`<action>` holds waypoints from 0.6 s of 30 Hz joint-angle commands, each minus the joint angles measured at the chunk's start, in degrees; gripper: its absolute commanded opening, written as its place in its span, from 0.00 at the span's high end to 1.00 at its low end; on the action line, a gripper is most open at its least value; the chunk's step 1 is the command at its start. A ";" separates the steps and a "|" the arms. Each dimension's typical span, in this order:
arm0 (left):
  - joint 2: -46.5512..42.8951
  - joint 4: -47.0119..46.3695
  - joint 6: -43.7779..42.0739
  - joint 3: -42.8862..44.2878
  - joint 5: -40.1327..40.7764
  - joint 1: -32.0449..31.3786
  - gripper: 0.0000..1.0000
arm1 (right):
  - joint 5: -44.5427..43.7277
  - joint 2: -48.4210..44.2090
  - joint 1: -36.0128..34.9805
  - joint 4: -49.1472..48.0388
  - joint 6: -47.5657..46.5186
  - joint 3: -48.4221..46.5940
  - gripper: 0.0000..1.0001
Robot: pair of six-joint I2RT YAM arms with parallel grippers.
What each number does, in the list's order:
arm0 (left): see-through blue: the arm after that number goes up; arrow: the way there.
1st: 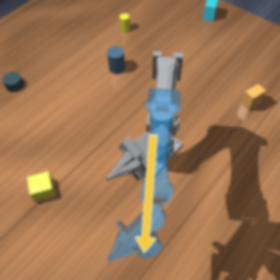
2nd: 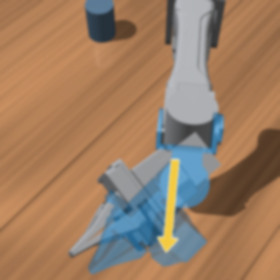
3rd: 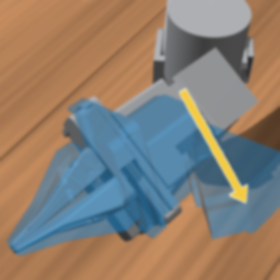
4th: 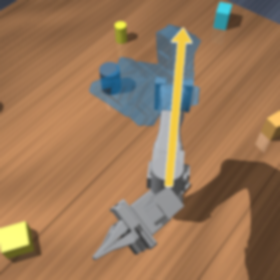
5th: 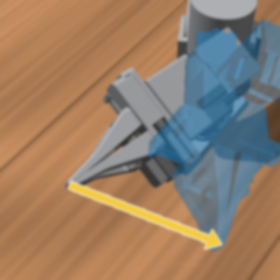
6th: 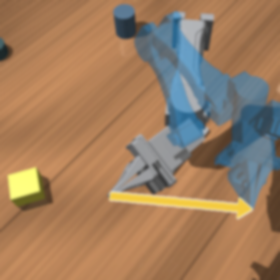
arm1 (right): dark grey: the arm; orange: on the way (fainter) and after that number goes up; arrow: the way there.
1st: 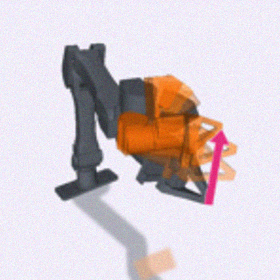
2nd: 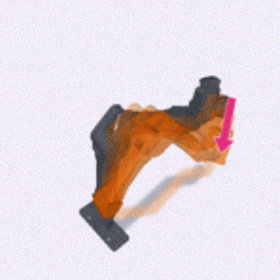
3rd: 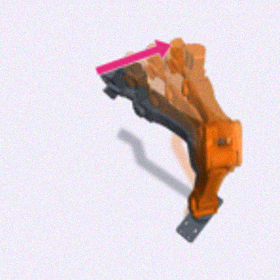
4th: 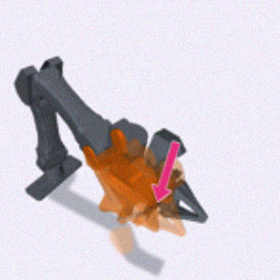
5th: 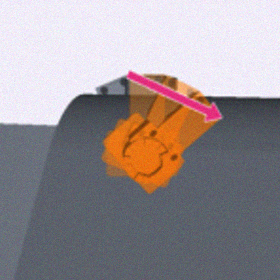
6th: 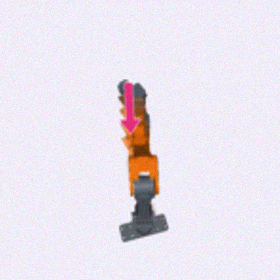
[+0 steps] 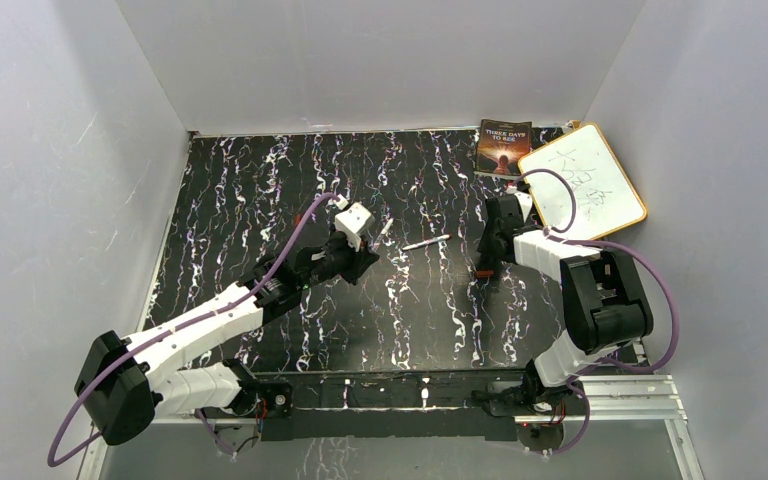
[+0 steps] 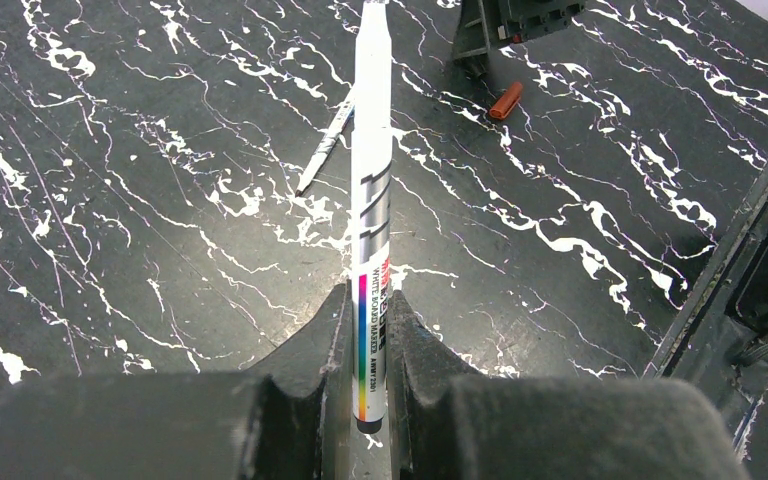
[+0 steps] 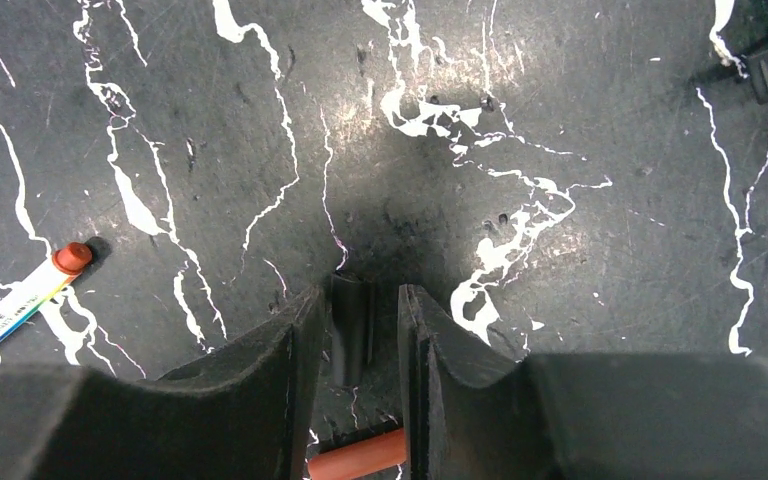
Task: Insert the pens into the pen caps
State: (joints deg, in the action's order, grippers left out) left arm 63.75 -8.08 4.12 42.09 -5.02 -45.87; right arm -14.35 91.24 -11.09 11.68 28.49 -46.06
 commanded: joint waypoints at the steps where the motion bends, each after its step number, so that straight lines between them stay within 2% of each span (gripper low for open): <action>1: -1.68 -1.30 0.14 -0.57 -0.51 0.25 1.00 | -3.45 -1.24 -0.84 -0.35 -1.22 -0.66 0.71; 12: -2.13 -0.72 0.12 -0.39 -0.26 0.23 1.00 | -2.02 0.19 -1.63 -0.96 -1.15 -0.17 0.83; 18: -1.96 -0.46 0.08 -0.01 -0.47 0.27 1.00 | -1.74 -0.36 -1.72 -1.38 -0.82 0.87 0.99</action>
State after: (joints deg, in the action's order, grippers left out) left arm 63.55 -8.10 4.14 42.06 -5.08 -45.87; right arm -15.75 91.24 -12.43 11.92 27.33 -46.04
